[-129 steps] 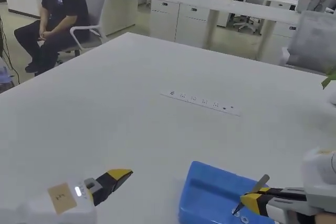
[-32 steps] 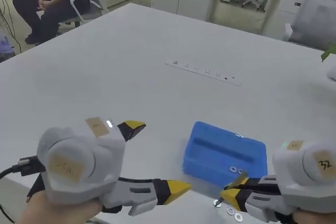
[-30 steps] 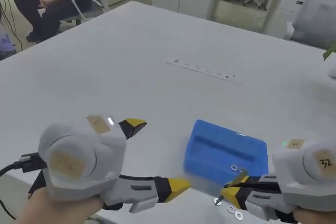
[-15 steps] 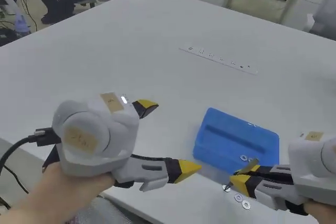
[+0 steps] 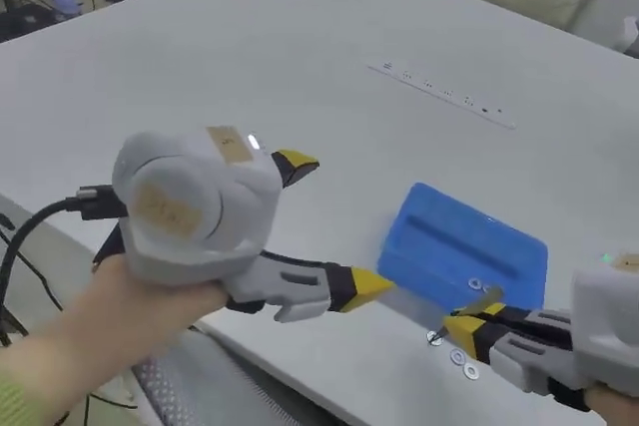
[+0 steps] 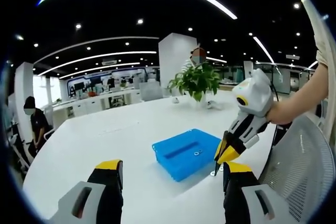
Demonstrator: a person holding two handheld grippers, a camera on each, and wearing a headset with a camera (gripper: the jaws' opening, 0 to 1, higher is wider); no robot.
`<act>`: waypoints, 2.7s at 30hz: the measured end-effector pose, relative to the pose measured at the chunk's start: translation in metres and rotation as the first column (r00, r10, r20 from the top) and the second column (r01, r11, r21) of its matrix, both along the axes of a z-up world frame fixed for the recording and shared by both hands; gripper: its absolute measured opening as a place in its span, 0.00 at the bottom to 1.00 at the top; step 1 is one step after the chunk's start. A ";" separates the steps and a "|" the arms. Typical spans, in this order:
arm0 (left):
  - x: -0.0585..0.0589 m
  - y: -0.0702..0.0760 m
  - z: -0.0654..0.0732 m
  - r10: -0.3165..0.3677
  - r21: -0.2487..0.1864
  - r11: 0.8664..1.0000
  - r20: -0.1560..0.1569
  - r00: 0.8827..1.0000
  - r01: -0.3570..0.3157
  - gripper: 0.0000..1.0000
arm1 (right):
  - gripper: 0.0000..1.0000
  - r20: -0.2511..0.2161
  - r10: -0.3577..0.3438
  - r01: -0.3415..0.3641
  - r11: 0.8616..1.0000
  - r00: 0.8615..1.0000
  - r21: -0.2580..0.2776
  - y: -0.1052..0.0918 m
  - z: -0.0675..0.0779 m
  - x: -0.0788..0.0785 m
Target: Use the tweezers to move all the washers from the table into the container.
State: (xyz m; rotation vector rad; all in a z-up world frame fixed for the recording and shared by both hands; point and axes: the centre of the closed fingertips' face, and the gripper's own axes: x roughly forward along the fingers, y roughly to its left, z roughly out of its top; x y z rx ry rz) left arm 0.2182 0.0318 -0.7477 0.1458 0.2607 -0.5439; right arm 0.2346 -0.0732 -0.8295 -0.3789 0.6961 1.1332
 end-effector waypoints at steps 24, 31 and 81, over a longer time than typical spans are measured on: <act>-0.002 -0.008 0.003 -0.032 0.003 0.999 0.013 0.999 0.032 0.76 | 0.02 -0.016 0.007 -0.006 1.000 1.000 0.022 0.006 0.000 -0.001; -0.001 -0.005 0.003 -0.018 -0.021 1.000 0.005 1.000 0.018 0.76 | 0.03 -0.030 -0.022 0.023 0.999 0.999 0.032 0.004 0.000 0.004; -0.004 -0.016 0.001 -0.061 0.002 0.998 0.013 0.998 0.061 0.85 | 0.03 -0.016 0.011 -0.010 0.998 1.000 0.056 0.004 0.017 0.000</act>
